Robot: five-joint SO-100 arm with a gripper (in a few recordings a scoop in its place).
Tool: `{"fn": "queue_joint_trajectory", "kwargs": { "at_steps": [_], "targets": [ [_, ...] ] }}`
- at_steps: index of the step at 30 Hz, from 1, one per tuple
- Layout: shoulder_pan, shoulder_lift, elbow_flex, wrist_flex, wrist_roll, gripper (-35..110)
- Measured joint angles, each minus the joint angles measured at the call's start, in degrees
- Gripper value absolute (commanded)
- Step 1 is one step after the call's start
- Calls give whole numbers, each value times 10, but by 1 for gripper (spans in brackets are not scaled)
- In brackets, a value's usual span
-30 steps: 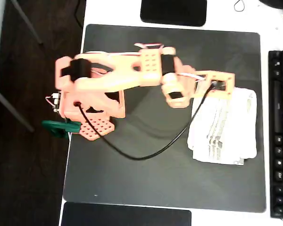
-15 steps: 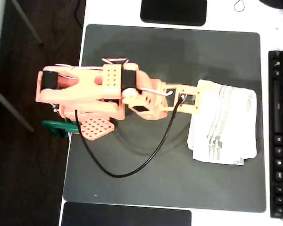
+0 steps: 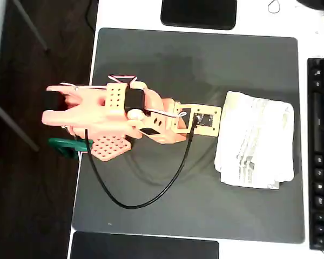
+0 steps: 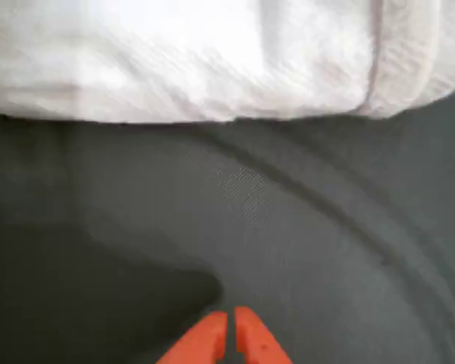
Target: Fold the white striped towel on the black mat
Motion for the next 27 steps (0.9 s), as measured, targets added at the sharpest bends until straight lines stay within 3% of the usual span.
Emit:
{"fn": "queue_joint_trajectory", "kwargs": {
  "at_steps": [27],
  "targets": [
    [6,52,38,73,-37,0]
  ]
}}
